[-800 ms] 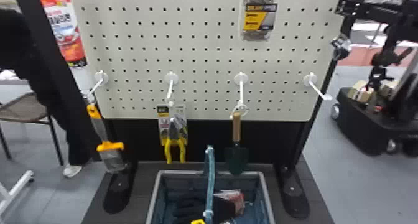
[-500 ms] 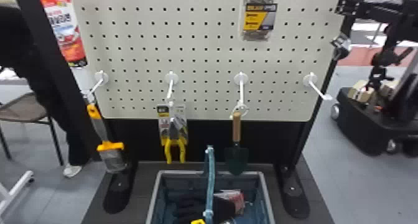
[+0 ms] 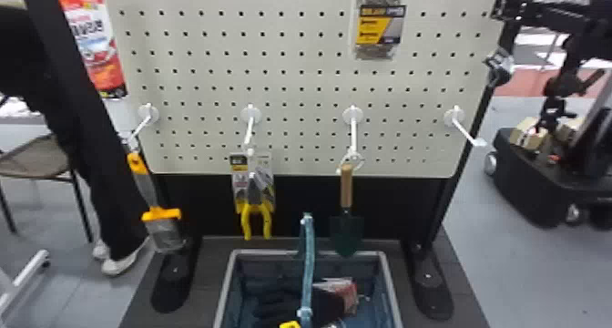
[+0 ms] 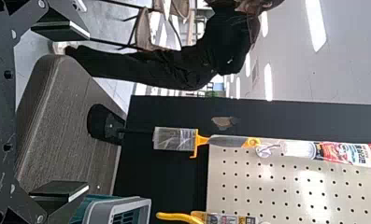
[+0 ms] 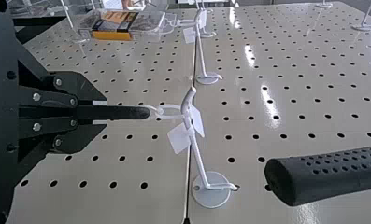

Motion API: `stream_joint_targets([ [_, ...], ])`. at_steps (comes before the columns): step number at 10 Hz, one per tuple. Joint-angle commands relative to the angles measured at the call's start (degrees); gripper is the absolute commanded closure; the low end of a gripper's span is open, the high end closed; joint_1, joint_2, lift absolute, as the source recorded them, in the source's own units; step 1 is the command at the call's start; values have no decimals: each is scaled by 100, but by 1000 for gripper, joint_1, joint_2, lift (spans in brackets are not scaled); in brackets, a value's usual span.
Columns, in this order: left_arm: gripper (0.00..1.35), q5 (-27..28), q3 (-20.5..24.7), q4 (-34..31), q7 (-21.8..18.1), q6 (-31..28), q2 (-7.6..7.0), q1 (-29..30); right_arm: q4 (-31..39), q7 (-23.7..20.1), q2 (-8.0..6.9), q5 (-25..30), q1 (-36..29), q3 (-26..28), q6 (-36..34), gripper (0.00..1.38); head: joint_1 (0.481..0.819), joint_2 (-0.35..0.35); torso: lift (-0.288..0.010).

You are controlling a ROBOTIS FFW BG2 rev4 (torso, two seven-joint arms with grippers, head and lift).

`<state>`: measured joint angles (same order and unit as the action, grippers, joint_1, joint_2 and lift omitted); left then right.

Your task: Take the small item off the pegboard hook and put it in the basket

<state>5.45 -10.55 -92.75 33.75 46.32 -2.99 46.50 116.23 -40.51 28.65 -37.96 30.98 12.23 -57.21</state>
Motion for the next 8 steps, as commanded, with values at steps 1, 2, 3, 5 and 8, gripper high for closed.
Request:
stream_joint_targets([
  [1,170,-9,0,0,0,0,-9,5,42,8,9,17,24,16,0,1271,549,0,-100],
  [2,170,-18,0,0,0,0,-9,5,98,26,9,17,36,25,0,1271,549,0,-100],
  [3,170,-18,0,0,0,0,-18,5,211,52,18,35,36,43,0,1271,549,0,-100],
  [5,170,-35,0,0,0,0,-18,5,492,105,18,105,0,122,-53,1271,549,0,-100],
  [8,170,-44,-9,0,0,0,-18,5,872,219,0,61,-210,254,-150,1271,549,0,-100],
])
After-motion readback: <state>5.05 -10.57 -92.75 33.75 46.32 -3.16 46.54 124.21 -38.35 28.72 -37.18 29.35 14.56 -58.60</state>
